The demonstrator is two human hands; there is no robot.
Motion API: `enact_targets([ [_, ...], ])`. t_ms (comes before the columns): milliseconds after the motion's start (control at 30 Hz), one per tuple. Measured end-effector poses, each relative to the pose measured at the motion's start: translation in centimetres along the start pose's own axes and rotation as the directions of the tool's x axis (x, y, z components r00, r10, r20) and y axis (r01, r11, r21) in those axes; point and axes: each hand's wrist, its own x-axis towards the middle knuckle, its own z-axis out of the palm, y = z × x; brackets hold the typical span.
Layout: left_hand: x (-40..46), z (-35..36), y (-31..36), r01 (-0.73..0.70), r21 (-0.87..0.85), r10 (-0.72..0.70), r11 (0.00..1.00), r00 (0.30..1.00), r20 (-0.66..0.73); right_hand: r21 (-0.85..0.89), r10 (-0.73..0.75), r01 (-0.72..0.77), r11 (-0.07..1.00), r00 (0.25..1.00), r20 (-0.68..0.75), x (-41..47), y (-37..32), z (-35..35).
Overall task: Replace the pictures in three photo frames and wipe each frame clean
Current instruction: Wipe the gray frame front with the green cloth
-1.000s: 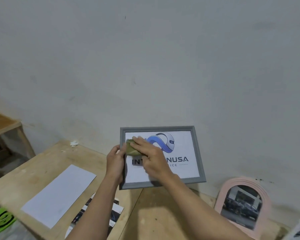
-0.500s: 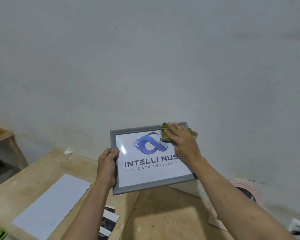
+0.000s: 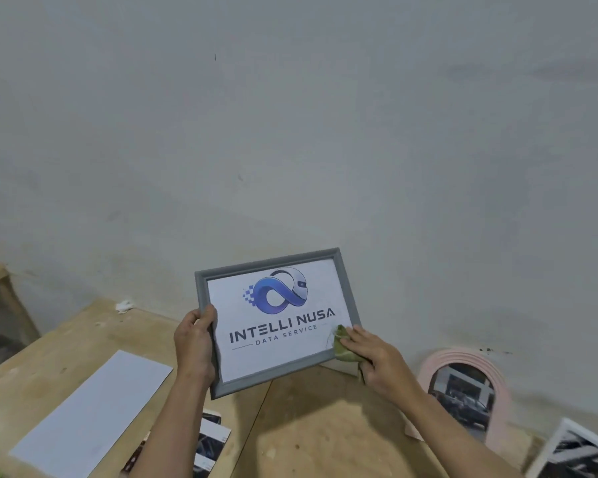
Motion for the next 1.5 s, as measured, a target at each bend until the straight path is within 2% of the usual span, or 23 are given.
enact_targets([
  [133,-1.1,0.4,-0.8,0.004,-0.015,-0.004,1.000,1.000,-0.028,0.121,0.113,-0.109,0.987,0.993,-0.031,-0.8,-1.4,1.3],
  [367,-1.6,3.0,-1.2,0.014,-0.011,-0.014,1.000,1.000,0.027,0.326,-0.161,0.130,0.936,0.985,0.069,-1.4,-13.0,7.7],
  [433,-1.5,2.3,-1.2,0.008,0.017,-0.009,1.000,0.999,0.052,0.437,-0.176,0.097,0.894,0.974,0.144,-1.0,-14.9,7.8],
  [500,-1.4,1.2,-1.0,0.020,0.025,-0.022,0.999,0.995,0.098,0.544,-0.141,-0.004,0.839,0.964,0.225,0.3,-15.6,5.6],
  [533,-1.3,0.7,-0.8,0.017,0.025,-0.019,1.000,0.993,0.115,0.589,-0.126,-0.012,0.808,0.973,0.193,1.4,-15.8,3.9],
  [600,-1.1,-0.2,-0.3,-0.004,0.052,-0.002,0.999,0.992,0.130,0.563,-0.098,0.104,0.820,0.994,-0.041,4.7,-15.7,0.2],
  [633,-1.1,-0.3,-0.1,-0.014,0.063,0.005,0.998,0.990,0.139,0.468,-0.111,0.182,0.865,0.978,-0.175,6.8,-15.2,-1.4],
  [667,-1.3,-0.3,0.1,-0.022,0.066,0.012,0.998,0.990,0.142,0.356,-0.138,0.223,0.907,0.959,-0.249,9.0,-14.5,-2.6],
  [700,-1.4,-0.4,0.3,-0.031,0.059,0.022,0.998,0.990,0.140,0.275,-0.162,0.227,0.934,0.957,-0.242,10.7,-13.9,-3.3],
  [800,-1.9,0.1,0.8,-0.032,0.000,0.032,0.999,0.991,0.130,0.185,-0.200,0.200,0.962,0.980,-0.020,11.0,-12.5,-1.3],
  [967,-1.7,-0.5,-0.3,-0.007,-0.021,0.007,1.000,1.000,0.009,0.339,-0.265,0.168,0.926,0.927,0.264,3.7,-11.7,5.1],
  [1033,-1.7,-1.3,-1.0,0.015,0.007,-0.015,1.000,1.000,0.000,0.431,-0.204,0.010,0.902,0.891,0.407,2.5,-12.5,4.6],
  [1100,-1.7,-1.7,-1.4,0.053,0.025,-0.053,0.998,0.999,0.005,0.602,-0.075,-0.228,0.765,0.897,0.436,2.8,-13.9,2.2],
  [1133,-1.7,-1.7,-1.3,0.070,0.026,-0.070,0.997,0.998,0.009,0.680,0.019,-0.285,0.675,0.928,0.371,3.6,-14.1,0.9],
  [1200,-1.5,-1.6,-1.1,0.090,0.009,-0.090,0.996,0.996,0.019,0.822,0.258,-0.262,0.505,0.955,0.145,5.9,-13.7,-1.8],
  [1233,-1.5,-1.5,-0.9,0.090,0.001,-0.090,0.996,0.996,0.024,0.836,0.345,-0.228,0.499,0.937,0.050,7.2,-13.2,-2.9],
  [1267,-1.5,-1.4,-0.7,0.093,-0.007,-0.092,0.996,0.995,0.027,0.784,0.387,-0.209,0.584,0.921,-0.042,8.2,-12.4,-3.6],
  [1300,-1.5,-1.2,-0.6,0.090,-0.012,-0.090,0.996,0.995,0.031,0.619,0.381,-0.205,0.758,0.909,-0.166,8.9,-11.4,-3.7],
  [1333,-1.6,-1.0,-0.4,0.080,-0.016,-0.079,0.997,0.996,0.038,0.325,0.298,-0.189,0.927,0.896,-0.328,9.4,-10.6,-4.0],
  [1367,-1.7,-0.8,-0.3,0.065,-0.011,-0.064,0.998,0.997,0.046,0.013,0.184,-0.199,0.980,0.876,-0.445,9.6,-9.6,-3.8],
  [1400,-1.8,-0.6,-0.2,0.048,-0.008,-0.047,0.999,0.998,0.052,-0.238,0.051,-0.198,0.951,0.859,-0.509,9.6,-9.1,-3.6],
  [1433,-1.9,-0.4,-0.1,0.034,-0.009,-0.033,0.999,0.998,0.059,-0.343,-0.025,-0.177,0.922,0.859,-0.511,9.5,-8.9,-3.4],
  [1500,-2.0,-0.3,0.0,0.024,-0.016,-0.023,1.000,0.998,0.053,-0.378,-0.050,-0.127,0.917,0.904,-0.424,8.9,-8.4,-2.2],
])
